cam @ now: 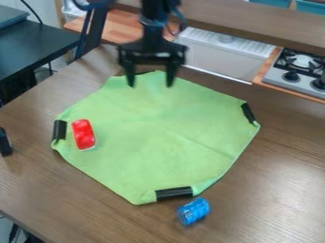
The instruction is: Fold the cloth from the top right to bottom left
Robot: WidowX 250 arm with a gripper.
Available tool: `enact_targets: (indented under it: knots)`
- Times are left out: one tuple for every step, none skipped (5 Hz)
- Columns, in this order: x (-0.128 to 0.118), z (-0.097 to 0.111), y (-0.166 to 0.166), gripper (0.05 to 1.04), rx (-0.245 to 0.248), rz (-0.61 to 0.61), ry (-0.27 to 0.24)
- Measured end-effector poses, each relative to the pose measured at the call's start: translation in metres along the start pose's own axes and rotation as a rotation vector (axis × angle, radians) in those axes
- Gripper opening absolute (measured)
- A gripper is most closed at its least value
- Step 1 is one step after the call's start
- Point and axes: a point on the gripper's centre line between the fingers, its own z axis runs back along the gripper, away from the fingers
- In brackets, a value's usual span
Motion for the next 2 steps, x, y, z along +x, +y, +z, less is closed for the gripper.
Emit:
enact_targets:
  knots:
    - [-0.007, -0.006, -0.044, 0.999, 0.02, -0.017, -0.137]
    - [-0.016, -0.009, -0.075, 0.999, 0.018, -0.03, -0.238]
